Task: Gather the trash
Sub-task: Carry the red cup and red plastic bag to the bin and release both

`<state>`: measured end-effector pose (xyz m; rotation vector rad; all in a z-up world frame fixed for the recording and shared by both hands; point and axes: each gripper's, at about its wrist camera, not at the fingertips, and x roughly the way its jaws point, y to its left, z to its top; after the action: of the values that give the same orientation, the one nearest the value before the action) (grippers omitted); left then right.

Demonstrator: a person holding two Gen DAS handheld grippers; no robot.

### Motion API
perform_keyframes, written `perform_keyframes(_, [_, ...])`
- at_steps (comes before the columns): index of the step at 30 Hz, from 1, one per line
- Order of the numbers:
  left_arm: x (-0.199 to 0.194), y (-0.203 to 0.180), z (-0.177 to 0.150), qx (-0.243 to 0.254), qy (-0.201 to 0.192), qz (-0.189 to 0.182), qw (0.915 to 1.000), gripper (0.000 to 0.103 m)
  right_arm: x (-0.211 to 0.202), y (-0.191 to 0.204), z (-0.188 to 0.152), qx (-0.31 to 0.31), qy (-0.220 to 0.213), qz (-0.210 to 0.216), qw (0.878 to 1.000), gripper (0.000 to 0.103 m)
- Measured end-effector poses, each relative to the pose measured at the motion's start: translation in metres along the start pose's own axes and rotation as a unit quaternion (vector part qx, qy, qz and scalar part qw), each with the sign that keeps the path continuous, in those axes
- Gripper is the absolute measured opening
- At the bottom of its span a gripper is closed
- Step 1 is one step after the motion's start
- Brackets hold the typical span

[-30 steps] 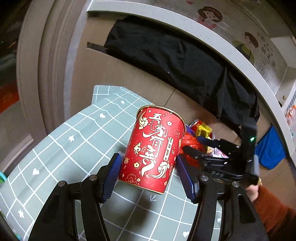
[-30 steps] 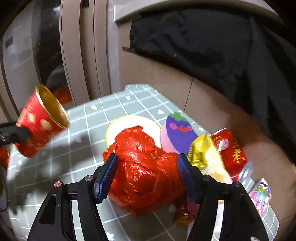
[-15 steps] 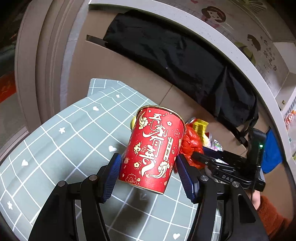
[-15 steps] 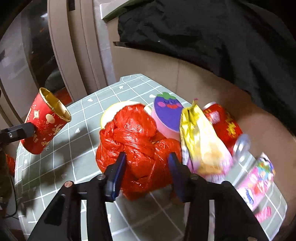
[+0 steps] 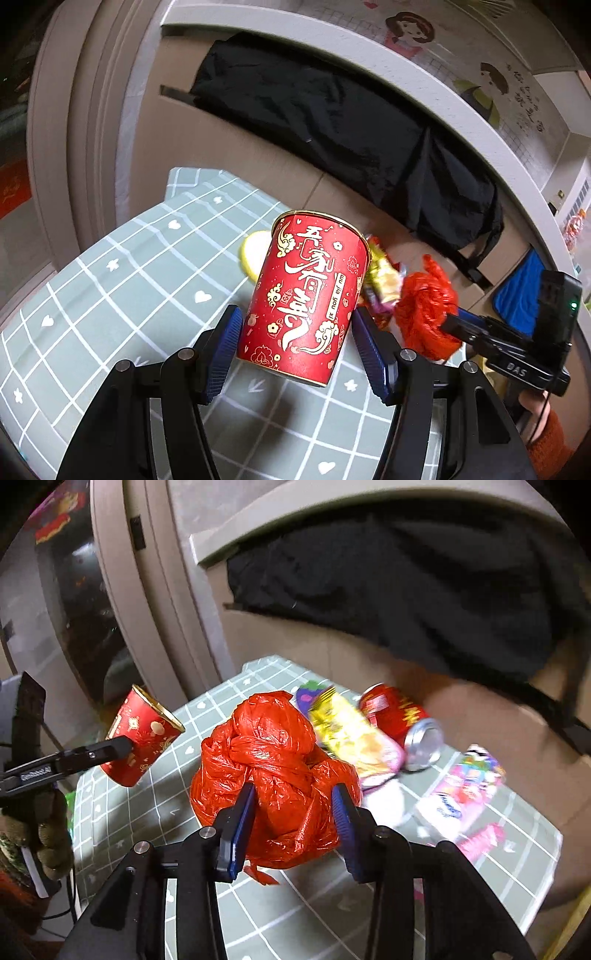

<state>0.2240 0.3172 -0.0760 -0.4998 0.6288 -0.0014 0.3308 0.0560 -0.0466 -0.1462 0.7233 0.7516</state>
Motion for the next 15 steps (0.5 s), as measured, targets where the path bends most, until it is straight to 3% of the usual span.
perform_keyframes(15, [0.0,-0.157,0.024,0.089,-0.069,-0.048,0.9924,0.062,-0.13,-0.072,0.003,0.052,-0.11,-0.055,0.991,0.039])
